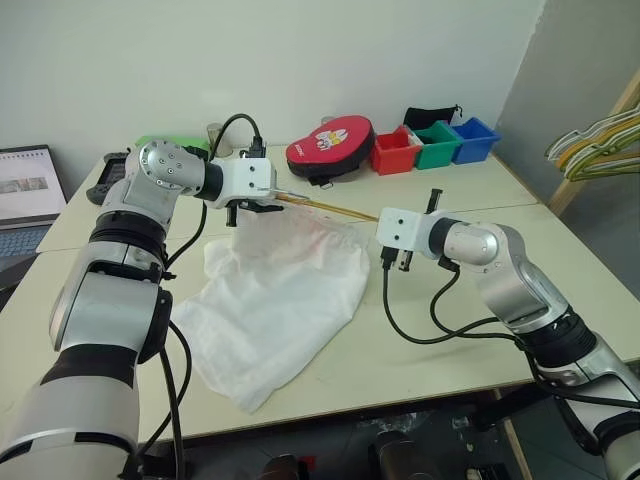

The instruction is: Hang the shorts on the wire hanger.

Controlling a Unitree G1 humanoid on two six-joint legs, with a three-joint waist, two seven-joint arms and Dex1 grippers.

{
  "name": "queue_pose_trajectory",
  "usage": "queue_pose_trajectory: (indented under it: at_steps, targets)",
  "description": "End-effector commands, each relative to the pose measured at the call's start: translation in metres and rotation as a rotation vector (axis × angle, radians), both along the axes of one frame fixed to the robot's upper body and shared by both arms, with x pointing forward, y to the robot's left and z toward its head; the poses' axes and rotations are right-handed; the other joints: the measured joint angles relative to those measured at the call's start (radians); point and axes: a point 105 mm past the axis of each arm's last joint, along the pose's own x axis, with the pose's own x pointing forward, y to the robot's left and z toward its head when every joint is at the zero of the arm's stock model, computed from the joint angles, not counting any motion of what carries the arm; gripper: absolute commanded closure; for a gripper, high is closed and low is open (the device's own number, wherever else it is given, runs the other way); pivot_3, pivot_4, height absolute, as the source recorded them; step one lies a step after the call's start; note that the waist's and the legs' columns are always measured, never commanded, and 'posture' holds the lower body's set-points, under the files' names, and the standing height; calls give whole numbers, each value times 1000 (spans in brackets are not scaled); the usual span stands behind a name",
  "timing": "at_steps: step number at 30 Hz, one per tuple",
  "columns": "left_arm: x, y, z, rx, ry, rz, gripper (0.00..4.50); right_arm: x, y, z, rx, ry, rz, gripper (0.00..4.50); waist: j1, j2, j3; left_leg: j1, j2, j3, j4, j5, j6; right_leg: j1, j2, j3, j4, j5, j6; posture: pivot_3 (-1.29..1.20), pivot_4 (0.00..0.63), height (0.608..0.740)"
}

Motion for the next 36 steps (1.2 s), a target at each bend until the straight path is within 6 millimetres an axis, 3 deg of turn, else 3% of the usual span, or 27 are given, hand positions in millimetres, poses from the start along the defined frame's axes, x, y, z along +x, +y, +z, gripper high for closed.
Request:
queue_pose_trajectory:
  at_steps: [1,4,11,16,25,28,30,36]
  targets:
    - [1,-8,10,-23,-57,-25,4305,-6,12,21,40,-74,60,4500,0,0,0,0,0,0,0,0,0,0,0,0,0,0,0,-118,0,740]
    - [3,-9,11,-25,-71,-15,4498,-6,11,20,48,-65,53,4500,-2,-1,0,0,0,0,0,0,0,0,0,0,0,0,0,-118,0,740]
    - [5,-8,8,-29,-70,1,4498,-11,9,13,94,29,52,4500,-3,-1,-1,0,0,0,0,0,0,0,0,0,0,0,0,-128,1,740]
    - [2,-8,2,-69,-51,3,4500,-21,7,12,164,150,56,3328,-3,-1,-1,0,0,-1,0,0,0,0,0,-1,1,0,0,-128,1,740]
    - [-17,0,-25,-125,30,5,4500,-41,-17,15,311,405,16,1134,-5,-2,-3,0,0,-3,1,0,0,0,-1,-2,2,0,0,-139,23,740]
    - [-35,14,-35,-154,80,28,4500,-20,-55,21,533,543,-137,583,-9,-2,-3,1,0,-3,1,0,0,1,-1,-1,2,0,0,-138,28,740]
    - [-45,26,-39,-150,94,59,4500,-16,-66,13,626,648,-172,160,-20,-2,-4,1,0,-2,1,0,0,1,-1,-1,2,0,-1,-122,32,740]
    - [-61,34,-32,-202,129,110,4500,-13,-48,-21,775,899,-165,13,-25,-2,-4,2,1,-5,1,1,1,2,-2,-4,3,1,-2,-82,38,740]
